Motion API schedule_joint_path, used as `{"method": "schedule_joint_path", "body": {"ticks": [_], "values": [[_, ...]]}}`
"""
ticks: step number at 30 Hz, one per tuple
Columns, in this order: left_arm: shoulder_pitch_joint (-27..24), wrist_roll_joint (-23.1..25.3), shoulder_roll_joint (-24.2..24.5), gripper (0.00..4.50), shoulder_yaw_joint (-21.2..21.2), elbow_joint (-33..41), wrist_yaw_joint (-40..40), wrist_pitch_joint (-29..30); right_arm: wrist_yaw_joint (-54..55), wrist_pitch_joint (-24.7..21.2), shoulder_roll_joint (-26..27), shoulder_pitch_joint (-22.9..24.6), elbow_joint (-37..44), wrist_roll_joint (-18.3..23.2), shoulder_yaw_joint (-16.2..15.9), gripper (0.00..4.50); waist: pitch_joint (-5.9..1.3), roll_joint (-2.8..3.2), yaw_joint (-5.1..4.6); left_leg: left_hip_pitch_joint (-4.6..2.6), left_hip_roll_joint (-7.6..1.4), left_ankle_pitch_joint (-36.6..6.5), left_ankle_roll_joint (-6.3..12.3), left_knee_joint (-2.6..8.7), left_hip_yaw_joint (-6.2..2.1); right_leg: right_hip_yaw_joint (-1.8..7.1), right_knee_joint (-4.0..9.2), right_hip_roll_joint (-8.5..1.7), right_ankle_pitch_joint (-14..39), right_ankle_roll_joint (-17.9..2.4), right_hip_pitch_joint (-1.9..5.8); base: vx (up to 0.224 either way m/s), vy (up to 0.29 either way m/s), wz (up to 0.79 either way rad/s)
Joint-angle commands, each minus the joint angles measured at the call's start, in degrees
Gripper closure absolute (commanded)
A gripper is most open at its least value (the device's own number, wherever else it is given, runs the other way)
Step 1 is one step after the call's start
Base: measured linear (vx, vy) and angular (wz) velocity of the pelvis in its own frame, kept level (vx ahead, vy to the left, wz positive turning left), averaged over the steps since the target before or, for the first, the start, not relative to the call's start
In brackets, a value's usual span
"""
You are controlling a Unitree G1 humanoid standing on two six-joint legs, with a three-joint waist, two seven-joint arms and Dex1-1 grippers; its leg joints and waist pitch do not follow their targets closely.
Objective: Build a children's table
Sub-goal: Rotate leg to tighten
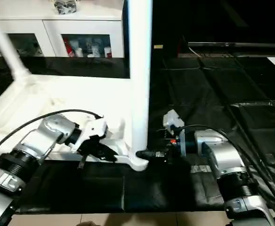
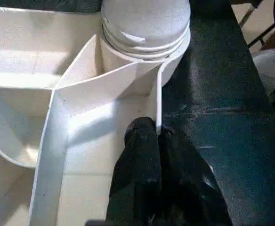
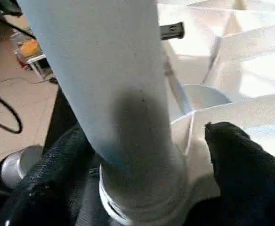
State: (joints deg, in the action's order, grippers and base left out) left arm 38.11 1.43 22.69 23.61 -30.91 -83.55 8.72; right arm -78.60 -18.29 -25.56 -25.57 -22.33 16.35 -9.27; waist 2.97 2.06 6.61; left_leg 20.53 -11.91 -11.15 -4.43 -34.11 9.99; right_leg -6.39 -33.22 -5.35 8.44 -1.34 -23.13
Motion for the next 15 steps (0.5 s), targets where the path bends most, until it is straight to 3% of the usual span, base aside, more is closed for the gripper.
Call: {"method": "schedule_joint_path", "body": {"ticks": [1, 15], "values": [[0.43, -0.51, -0.16, 4.5, 0.75, 1.71, -2.05, -0.93, -0.65, 0.63, 0.17, -1.75, -0.63, -0.05, -0.31, 0.87, -4.4, -0.97, -0.27, -0.21, -1.48, -7.4, 4.1, 3.72, 0.02, 2.8, 3.14, -3.33, 15.81, -11.36, 3.35, 0.0, 0.0, 0.0], [0.18, -0.51, 0.21, 4.5, 0.86, 1.83, -1.55, -1.12, -1.78, 1.65, 1.05, -3.38, -3.14, -0.08, -0.68, 2.04, -4.34, -0.96, -0.45, -0.24, -1.46, -7.46, 4.07, 3.69, 0.03, 2.8, 3.19, -3.28, 17.05, -10.88, 3.3, 0.0, 0.0, 0.0]]}}
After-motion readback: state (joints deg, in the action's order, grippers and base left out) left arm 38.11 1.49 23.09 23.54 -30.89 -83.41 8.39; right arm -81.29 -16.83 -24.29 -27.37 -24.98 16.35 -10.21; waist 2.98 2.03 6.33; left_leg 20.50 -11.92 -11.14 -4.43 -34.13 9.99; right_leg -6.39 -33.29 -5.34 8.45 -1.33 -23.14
